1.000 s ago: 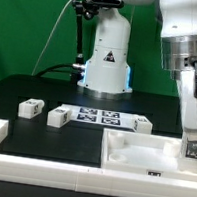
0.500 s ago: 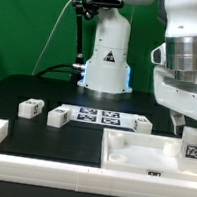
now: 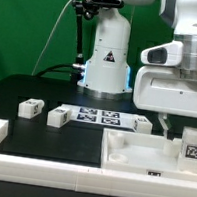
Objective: Assemble one leg
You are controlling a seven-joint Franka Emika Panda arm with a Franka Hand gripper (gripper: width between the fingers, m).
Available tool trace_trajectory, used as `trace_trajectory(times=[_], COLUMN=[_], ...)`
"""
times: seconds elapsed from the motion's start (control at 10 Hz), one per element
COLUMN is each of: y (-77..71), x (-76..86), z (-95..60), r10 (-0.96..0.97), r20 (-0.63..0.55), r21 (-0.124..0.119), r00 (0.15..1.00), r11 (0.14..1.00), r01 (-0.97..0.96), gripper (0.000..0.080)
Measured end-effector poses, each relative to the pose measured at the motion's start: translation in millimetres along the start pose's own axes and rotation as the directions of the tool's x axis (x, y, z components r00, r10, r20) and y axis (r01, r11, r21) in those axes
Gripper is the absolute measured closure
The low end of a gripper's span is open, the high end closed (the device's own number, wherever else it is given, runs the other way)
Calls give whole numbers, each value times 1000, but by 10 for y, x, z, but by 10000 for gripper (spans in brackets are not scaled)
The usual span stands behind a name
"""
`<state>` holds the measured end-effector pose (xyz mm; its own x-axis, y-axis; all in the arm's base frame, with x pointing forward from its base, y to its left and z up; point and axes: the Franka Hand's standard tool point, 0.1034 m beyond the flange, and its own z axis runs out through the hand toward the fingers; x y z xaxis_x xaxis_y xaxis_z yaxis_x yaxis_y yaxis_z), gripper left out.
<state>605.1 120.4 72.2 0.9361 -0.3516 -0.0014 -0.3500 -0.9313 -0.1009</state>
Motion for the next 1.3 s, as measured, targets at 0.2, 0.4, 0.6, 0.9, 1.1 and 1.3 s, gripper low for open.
trace_trajectory(times=[0.2, 0.4, 0.6, 0.9, 1.1, 1.3], y=[45, 41, 43, 53, 137, 301], x=[58, 55, 59, 68, 122, 140], z=[-10, -9, -12, -16, -28, -29], r10=[-312, -300, -291, -187, 65, 303], r20=[-21, -21, -22, -24, -56, -86], r21=[-16, -15, -15, -9, 3, 4], r00=[950, 954, 956, 982, 996, 949], r11=[950, 954, 957, 982, 998, 953], r01=[312, 299, 291, 187, -65, -304], gripper=[151, 273, 407, 508, 508, 501])
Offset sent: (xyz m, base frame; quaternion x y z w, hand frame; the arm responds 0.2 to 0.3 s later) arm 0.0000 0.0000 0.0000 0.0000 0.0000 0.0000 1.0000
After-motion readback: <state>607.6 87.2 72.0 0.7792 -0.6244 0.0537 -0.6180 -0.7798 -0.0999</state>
